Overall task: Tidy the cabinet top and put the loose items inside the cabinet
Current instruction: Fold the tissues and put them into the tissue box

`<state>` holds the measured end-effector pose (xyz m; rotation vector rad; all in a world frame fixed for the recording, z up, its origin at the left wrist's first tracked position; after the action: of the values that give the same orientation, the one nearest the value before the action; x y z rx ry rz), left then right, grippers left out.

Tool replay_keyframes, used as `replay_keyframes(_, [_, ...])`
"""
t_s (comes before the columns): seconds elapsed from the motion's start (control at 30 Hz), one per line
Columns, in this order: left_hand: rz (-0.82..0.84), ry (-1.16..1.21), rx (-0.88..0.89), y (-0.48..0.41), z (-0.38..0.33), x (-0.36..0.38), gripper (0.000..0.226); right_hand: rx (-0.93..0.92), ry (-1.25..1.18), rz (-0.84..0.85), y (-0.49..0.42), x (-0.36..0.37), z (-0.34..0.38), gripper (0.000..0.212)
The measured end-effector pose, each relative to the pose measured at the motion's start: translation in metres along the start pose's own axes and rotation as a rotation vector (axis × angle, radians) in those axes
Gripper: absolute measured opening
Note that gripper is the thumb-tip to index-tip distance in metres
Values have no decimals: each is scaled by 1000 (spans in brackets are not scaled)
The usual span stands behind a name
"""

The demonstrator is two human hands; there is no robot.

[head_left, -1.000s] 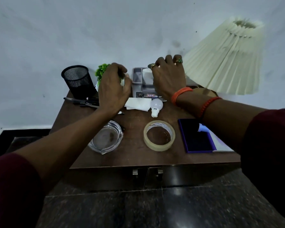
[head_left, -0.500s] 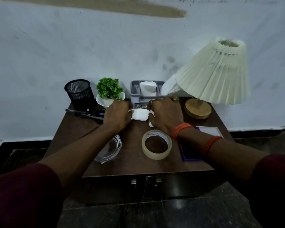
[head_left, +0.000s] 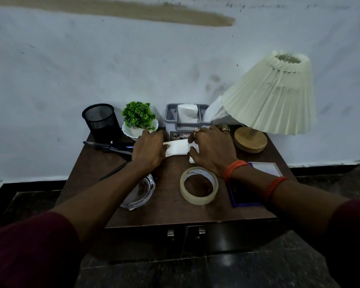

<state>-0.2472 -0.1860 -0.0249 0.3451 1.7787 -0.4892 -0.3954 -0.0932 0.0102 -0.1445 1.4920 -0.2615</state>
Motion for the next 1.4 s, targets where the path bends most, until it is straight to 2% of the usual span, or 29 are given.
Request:
replay_keyframes(0.13, [70, 18, -15, 0, 5, 1, 34, 13, -31, -5, 0, 0, 3, 31])
replay_keyframes(0.27, [112, 201, -70, 3, 5, -3, 32, 77, -144, -3, 0, -4, 9, 30])
replay_keyframes(0.4, [77, 465, -138, 10, 4, -17, 21, 319, -481, 55, 1, -4, 9, 29])
replay_keyframes(0.53, [-18, 677, -188, 11, 6, -32, 21, 475, -679, 77, -3, 1, 7, 34])
replay_keyframes(0.7, [-29, 988, -264, 9, 5, -44, 27, 547, -912, 105, -16, -3, 17, 36])
replay_keyframes(0.8, [-56, 1042, -247, 7, -1, -49, 30, 539, -1021, 101, -27, -13, 22, 40])
replay_keyframes(0.9, [-63, 1087, -256, -1, -6, -49, 31, 516, -1081, 37, -40, -24, 20, 32])
replay_keyframes(1.03, [-95, 1066, -244, -13, -9, -52, 31, 545, -1070, -50, -51, -43, 14, 27])
replay_keyframes(1.2, [-126, 1073, -200, -30, -14, -59, 28, 368, -812, -92, -61, -63, 2, 38])
replay_keyframes(1.4, [-131, 1025, -166, -40, -19, -58, 26, 290, -518, -102, -74, -59, -9, 32])
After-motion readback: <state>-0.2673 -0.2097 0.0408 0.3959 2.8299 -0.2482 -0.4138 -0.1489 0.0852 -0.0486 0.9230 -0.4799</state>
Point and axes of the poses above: each hand's wrist, its own y-axis away from the middle knuckle, its own x-axis out of the palm, z = x × y, the point moved 3 cm from there along -y, towards the middle knuckle, and after that the axes turned 3 degrees about z, right-handed, at the moved point
